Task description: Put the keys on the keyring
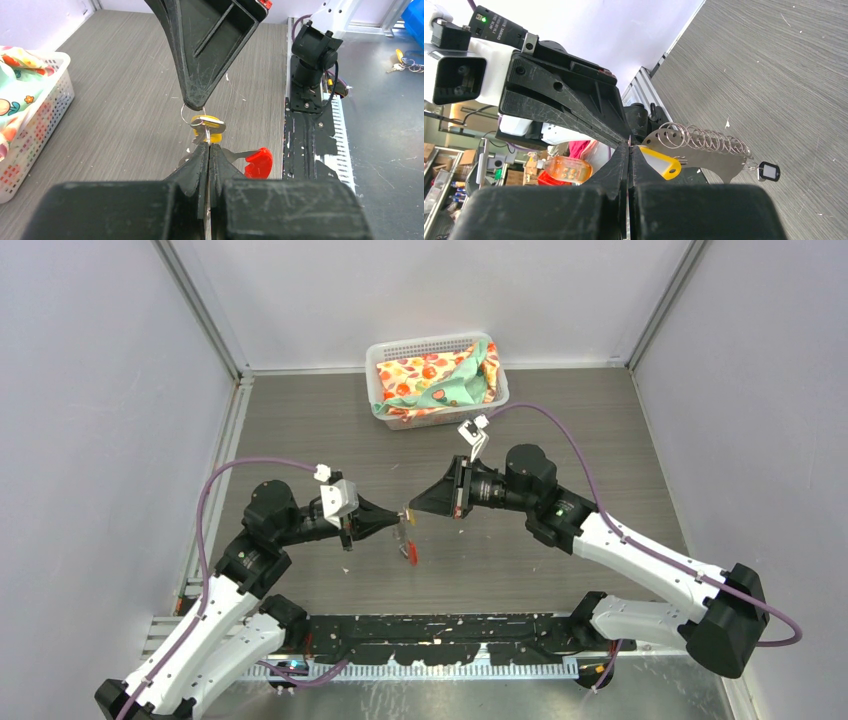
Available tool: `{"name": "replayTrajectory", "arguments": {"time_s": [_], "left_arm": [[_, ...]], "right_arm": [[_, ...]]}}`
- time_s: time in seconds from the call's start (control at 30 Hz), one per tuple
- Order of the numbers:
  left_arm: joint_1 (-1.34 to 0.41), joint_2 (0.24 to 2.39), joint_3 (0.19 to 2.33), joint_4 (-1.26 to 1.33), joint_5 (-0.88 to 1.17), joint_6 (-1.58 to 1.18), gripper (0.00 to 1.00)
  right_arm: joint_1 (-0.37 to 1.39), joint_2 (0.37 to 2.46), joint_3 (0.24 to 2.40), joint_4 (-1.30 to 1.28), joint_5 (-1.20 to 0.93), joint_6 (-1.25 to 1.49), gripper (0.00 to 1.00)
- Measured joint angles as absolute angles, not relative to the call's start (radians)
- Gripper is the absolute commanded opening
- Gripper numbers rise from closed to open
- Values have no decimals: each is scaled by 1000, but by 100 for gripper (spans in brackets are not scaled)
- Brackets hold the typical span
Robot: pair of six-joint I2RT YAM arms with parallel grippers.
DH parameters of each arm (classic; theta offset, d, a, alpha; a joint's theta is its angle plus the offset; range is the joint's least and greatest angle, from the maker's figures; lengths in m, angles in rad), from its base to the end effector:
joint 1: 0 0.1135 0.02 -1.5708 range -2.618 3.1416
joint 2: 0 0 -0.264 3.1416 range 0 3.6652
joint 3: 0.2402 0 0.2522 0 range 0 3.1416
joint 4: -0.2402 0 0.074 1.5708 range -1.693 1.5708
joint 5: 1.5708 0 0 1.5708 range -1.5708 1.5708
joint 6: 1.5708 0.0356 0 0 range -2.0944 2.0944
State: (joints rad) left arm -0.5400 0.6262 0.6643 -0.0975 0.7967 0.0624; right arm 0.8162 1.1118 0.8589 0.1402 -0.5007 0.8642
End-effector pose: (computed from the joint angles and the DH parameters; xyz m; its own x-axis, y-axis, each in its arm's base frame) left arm 0.1133 -0.0976 0.3316 0.0098 0.0450 -0.9989 0.9729 0.2302 0.0199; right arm 0.1655 0.2010 0.3351 -0.7846 0.1395 -0.6041 -0.5685 0.2268 0.7908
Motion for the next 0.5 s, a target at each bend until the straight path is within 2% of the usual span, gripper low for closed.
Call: {"name": "replayTrajectory", "arguments": {"time_s": [0.37,0.5], "left_arm": [[-540,626,660,-104,767,65,0],[-540,626,657,-106,750,65,0]], "right_arm": [[816,1111,861,137,-504,863,1],[816,1089,868,62,-495,829,1]]}}
